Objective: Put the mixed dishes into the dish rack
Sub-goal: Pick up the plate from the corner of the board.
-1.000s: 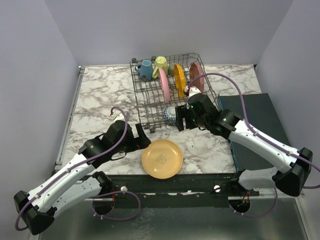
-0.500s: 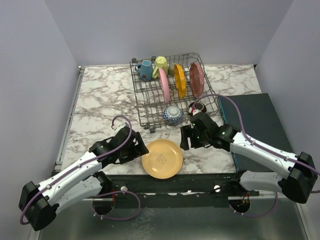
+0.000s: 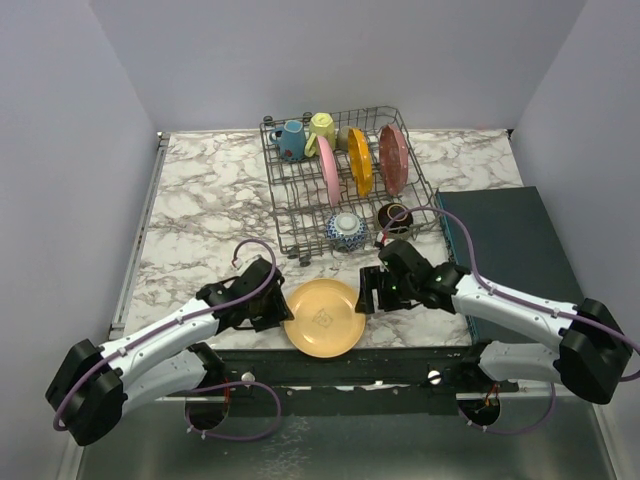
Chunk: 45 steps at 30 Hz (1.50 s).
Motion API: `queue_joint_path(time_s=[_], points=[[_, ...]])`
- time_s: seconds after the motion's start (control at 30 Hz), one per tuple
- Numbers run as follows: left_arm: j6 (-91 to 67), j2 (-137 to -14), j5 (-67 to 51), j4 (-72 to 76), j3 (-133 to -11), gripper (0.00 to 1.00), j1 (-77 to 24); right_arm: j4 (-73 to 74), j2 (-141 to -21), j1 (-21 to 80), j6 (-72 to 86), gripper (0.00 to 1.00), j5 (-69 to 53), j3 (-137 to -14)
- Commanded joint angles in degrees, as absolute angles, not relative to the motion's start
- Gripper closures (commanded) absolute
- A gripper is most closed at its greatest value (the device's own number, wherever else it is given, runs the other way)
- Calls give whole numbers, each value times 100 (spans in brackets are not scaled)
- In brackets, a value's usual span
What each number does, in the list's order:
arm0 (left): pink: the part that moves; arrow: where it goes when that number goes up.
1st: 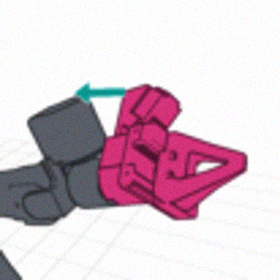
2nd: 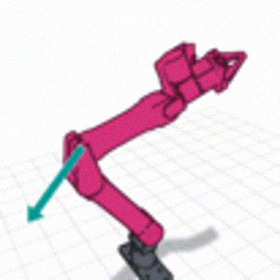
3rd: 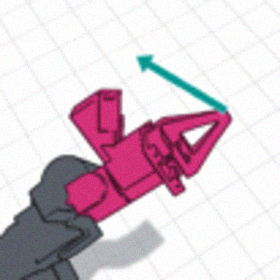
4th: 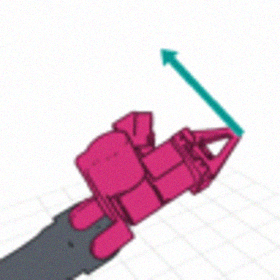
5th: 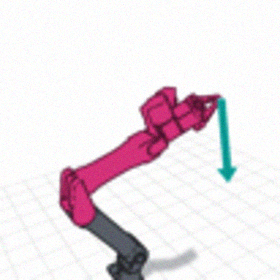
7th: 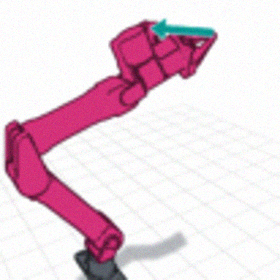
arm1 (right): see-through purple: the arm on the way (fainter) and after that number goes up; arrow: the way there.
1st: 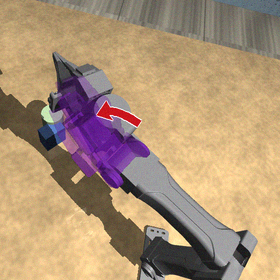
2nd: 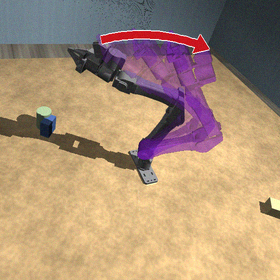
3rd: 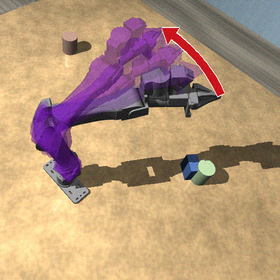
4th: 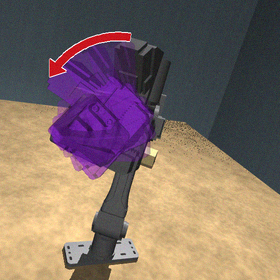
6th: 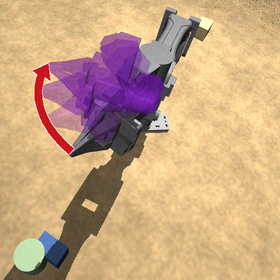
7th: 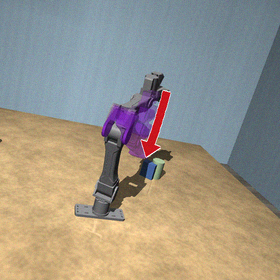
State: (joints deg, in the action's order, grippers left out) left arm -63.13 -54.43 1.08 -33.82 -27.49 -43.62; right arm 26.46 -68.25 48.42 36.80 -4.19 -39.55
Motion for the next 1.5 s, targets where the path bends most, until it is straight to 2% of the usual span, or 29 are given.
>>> queue_joint_path(time_s=[0.0,0.17,0.4,0.77,1.47], points=[[-6286,-5590,-145,-3026,-2633,58,-4353,2078,-6933,4881,3975,26,-779,-3709],[-6267,-5702,-197,-2887,-2511,81,-4353,1839,-6943,4878,4191,26,-811,-3427],[-6236,-5753,-292,-2595,-2279,100,-4353,1364,-6794,4878,4526,26,-1103,-2959],[-6155,-5767,-495,-2235,-2116,100,-4352,633,-6144,4878,5060,27,-1276,-2478],[-6191,-5483,-1110,-1573,-1768,100,-4353,296,-6214,4880,5396,35,-1074,-2443]])
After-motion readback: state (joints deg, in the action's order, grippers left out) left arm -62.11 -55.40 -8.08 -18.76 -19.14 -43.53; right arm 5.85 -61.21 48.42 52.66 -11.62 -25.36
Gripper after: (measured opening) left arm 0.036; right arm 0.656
